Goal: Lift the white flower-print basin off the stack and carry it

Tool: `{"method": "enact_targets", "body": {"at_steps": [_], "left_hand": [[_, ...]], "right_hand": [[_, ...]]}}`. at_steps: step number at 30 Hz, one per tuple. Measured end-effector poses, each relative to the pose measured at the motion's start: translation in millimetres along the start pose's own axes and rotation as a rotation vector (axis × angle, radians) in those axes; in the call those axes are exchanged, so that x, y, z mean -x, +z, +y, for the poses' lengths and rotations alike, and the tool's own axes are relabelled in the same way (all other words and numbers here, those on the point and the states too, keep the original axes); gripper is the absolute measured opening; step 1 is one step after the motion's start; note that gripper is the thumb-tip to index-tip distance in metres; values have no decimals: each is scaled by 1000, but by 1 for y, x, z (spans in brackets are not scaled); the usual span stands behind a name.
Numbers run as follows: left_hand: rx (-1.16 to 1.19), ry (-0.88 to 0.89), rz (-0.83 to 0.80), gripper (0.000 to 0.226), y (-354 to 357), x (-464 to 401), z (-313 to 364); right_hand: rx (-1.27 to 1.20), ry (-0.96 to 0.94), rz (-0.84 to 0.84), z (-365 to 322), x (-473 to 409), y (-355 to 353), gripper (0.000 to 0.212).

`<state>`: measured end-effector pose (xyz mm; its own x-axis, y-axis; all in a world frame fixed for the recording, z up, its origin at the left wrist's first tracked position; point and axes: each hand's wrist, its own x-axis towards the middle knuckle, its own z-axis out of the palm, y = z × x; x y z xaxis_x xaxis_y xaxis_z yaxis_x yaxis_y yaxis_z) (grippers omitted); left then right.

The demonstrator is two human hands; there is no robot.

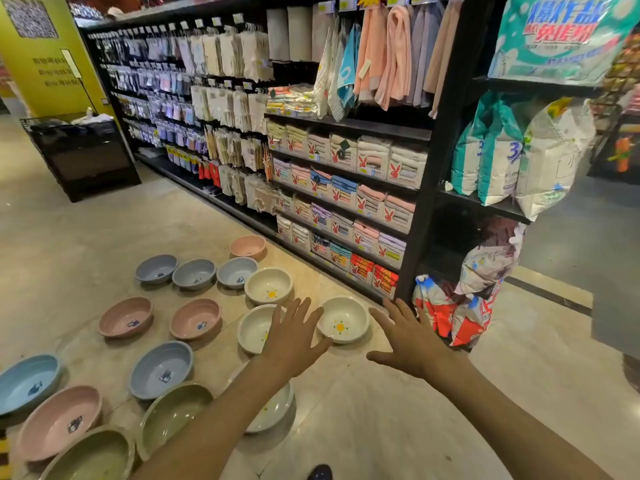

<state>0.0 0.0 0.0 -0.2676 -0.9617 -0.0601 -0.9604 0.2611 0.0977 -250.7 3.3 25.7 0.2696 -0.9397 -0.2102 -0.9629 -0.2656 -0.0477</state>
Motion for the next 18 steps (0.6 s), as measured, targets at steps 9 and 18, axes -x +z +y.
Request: {"method": "enact_targets", "body": {"at_steps": [9,18], "left_hand": [[41,-78,-51,106,36,-63,-29],[84,-116,-97,106,50,-177,-60]], "right_hand": [[9,4,-57,32,-87,29,100],[10,-1,-147,65,-206,26,101]]}}
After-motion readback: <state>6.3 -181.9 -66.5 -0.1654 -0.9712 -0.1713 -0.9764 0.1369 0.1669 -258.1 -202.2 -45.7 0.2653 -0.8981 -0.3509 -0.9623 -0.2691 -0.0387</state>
